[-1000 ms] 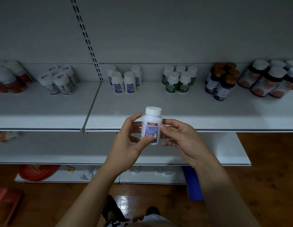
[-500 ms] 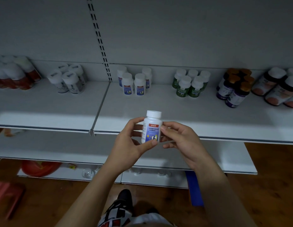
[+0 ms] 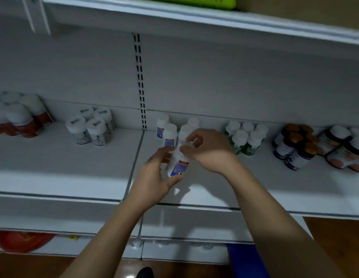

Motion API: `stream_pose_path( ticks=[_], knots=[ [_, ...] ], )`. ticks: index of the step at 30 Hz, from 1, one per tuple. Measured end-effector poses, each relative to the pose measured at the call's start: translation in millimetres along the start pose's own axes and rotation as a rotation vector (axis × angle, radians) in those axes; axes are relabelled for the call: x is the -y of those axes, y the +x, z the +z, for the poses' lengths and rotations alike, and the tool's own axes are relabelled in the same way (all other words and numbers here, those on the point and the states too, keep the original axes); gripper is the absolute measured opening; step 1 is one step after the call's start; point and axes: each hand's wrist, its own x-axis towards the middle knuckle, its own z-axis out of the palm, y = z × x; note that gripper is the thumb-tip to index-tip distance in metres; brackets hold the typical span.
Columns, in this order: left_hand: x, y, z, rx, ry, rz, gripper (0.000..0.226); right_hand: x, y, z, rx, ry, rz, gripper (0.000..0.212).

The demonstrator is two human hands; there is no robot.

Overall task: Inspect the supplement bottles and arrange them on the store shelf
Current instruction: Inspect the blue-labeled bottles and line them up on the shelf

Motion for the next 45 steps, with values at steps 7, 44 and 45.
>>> stream_pose_path(
  ticks=[7, 44, 45],
  knots=[
    [27, 45, -43, 0.071, 0.366, -0.09, 0.059, 24, 84, -24, -0.255, -0.034, -0.01, 0.021],
    [61, 56, -86, 0.237, 0.558, -0.062, 0.055, 60, 173, 80, 0.014, -0.57, 0.144, 0.039],
    [61, 54, -88, 0.237, 0.562, -0.065, 0.055, 59, 172, 83, -0.006, -0.582, 0.126, 0.034]
  ],
)
